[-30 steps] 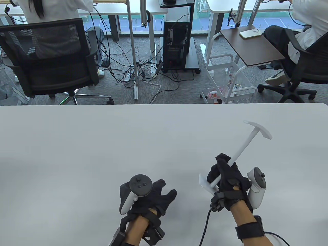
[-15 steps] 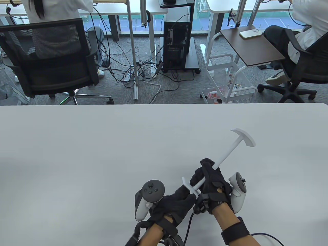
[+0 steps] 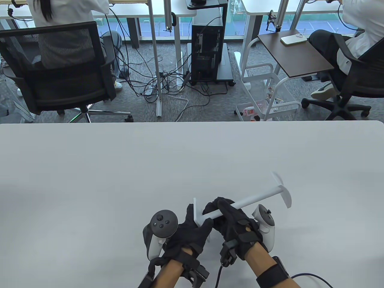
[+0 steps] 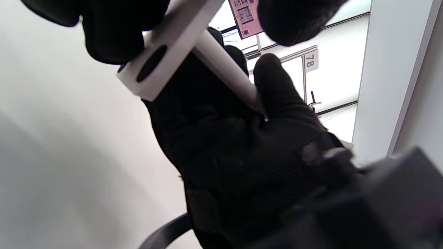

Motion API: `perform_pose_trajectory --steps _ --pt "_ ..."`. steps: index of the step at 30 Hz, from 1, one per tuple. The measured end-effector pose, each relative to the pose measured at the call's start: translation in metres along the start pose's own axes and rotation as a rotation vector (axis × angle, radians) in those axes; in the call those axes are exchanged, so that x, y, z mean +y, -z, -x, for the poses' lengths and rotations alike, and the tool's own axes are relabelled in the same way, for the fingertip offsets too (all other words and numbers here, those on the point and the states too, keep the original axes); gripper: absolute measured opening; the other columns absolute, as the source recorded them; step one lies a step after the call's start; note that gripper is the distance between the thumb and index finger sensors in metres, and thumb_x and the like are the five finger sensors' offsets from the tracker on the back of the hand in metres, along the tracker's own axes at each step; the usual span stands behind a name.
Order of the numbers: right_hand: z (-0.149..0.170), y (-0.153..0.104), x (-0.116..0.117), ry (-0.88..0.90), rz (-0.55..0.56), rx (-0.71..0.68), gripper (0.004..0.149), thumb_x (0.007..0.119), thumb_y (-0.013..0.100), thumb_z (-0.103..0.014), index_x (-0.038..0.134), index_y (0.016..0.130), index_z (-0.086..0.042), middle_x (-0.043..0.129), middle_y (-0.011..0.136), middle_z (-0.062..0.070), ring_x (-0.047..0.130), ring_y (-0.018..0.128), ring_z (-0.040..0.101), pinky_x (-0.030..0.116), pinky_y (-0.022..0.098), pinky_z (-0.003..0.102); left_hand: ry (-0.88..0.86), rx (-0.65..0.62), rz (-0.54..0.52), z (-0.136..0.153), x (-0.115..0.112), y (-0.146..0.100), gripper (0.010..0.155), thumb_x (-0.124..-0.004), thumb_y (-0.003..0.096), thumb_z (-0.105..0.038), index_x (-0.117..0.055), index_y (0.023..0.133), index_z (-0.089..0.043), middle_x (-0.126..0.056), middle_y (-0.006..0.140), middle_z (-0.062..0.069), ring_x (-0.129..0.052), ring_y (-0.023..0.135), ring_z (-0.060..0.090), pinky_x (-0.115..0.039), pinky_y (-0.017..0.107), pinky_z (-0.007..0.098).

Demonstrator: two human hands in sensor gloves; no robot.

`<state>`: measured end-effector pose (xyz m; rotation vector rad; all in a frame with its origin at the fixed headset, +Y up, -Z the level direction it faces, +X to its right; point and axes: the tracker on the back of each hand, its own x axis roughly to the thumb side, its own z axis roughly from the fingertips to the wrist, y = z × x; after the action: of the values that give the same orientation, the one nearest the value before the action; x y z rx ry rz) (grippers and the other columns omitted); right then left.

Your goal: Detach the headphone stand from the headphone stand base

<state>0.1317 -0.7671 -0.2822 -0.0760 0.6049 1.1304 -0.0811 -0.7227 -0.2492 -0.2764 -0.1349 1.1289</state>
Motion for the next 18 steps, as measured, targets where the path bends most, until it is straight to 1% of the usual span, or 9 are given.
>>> perform_pose_trajectory --steps 4,5,7,9,11,12,14,16,18 --pt "0.008 0.007 0.002 0.041 -0.177 0.056 0.047 0.073 0.048 -0.054 0.060 0.089 -0.035 0.059 0.102 0.004 0.062 0.098 0.031 0.062 0.067 0.052 -0.015 0.025 -0.031 0.007 0.009 0.003 0.076 -0.067 0.0465 -0.045 -0.035 0.100 -0.002 -0.061 0.097 0.030 -0.090 0.082 0.046 -0.070 0.062 0.061" --pt "0.009 0.009 0.002 0.047 -0.206 0.062 0.048 0.072 0.048 -0.054 0.058 0.089 -0.035 0.055 0.103 0.005 0.059 0.099 0.031 0.061 0.067 0.053 -0.006 0.030 -0.046 0.008 0.010 0.003 0.074 -0.067 0.0467 -0.044 -0.036 0.099 -0.002 -0.063 0.097 0.029 -0.091 0.082 0.046 -0.071 0.061 0.060" --pt "0.010 0.010 0.003 0.043 -0.211 0.059 0.048 0.070 0.048 -0.053 0.055 0.090 -0.036 0.052 0.104 0.006 0.057 0.099 0.032 0.059 0.068 0.053 0.005 0.041 -0.072 0.009 0.013 0.004 0.072 -0.066 0.0470 -0.043 -0.040 0.099 -0.002 -0.067 0.095 0.028 -0.094 0.081 0.044 -0.074 0.061 0.058" --pt "0.009 0.009 0.004 0.033 -0.164 0.045 0.049 0.071 0.048 -0.052 0.056 0.091 -0.035 0.054 0.104 0.006 0.059 0.099 0.033 0.060 0.068 0.052 0.002 0.055 -0.089 0.008 0.016 0.005 0.070 -0.066 0.0472 -0.042 -0.041 0.099 -0.002 -0.068 0.095 0.027 -0.095 0.081 0.042 -0.075 0.061 0.057" --pt "0.006 0.007 0.004 0.010 -0.141 0.031 0.049 0.070 0.048 -0.052 0.056 0.091 -0.035 0.056 0.104 0.006 0.061 0.098 0.032 0.060 0.068 0.051 0.004 0.061 -0.097 0.009 0.017 0.005 0.069 -0.065 0.0474 -0.041 -0.042 0.099 -0.002 -0.069 0.095 0.026 -0.095 0.081 0.041 -0.076 0.060 0.056" --pt "0.004 0.005 0.002 0.017 -0.100 0.014 0.048 0.070 0.048 -0.052 0.057 0.090 -0.034 0.057 0.103 0.005 0.062 0.098 0.032 0.061 0.068 0.051 -0.003 0.079 -0.121 0.012 0.020 0.005 0.069 -0.065 0.0474 -0.041 -0.042 0.099 -0.001 -0.070 0.094 0.026 -0.096 0.081 0.041 -0.077 0.060 0.055" --pt "-0.002 0.001 -0.007 0.036 -0.014 -0.025 0.046 0.071 0.047 -0.052 0.060 0.088 -0.034 0.062 0.101 0.004 0.066 0.096 0.031 0.062 0.067 0.050 -0.044 0.109 -0.157 0.018 0.027 0.004 0.068 -0.065 0.0471 -0.040 -0.042 0.099 -0.001 -0.069 0.094 0.027 -0.095 0.081 0.042 -0.077 0.059 0.056" --pt "-0.011 -0.005 -0.020 0.004 0.070 -0.058 0.044 0.072 0.047 -0.051 0.063 0.085 -0.032 0.065 0.099 0.005 0.068 0.095 0.033 0.063 0.067 0.051 -0.118 0.119 -0.181 0.025 0.036 0.003 0.066 -0.065 0.0470 -0.040 -0.047 0.098 -0.002 -0.070 0.094 0.027 -0.095 0.081 0.041 -0.078 0.059 0.056" --pt "-0.020 -0.009 -0.032 -0.037 0.117 -0.076 0.041 0.072 0.047 -0.050 0.066 0.083 -0.031 0.067 0.098 0.006 0.071 0.093 0.035 0.064 0.066 0.052 -0.184 0.124 -0.189 0.029 0.042 0.003 0.064 -0.065 0.0469 -0.040 -0.049 0.097 -0.003 -0.072 0.093 0.025 -0.096 0.080 0.040 -0.079 0.058 0.055"
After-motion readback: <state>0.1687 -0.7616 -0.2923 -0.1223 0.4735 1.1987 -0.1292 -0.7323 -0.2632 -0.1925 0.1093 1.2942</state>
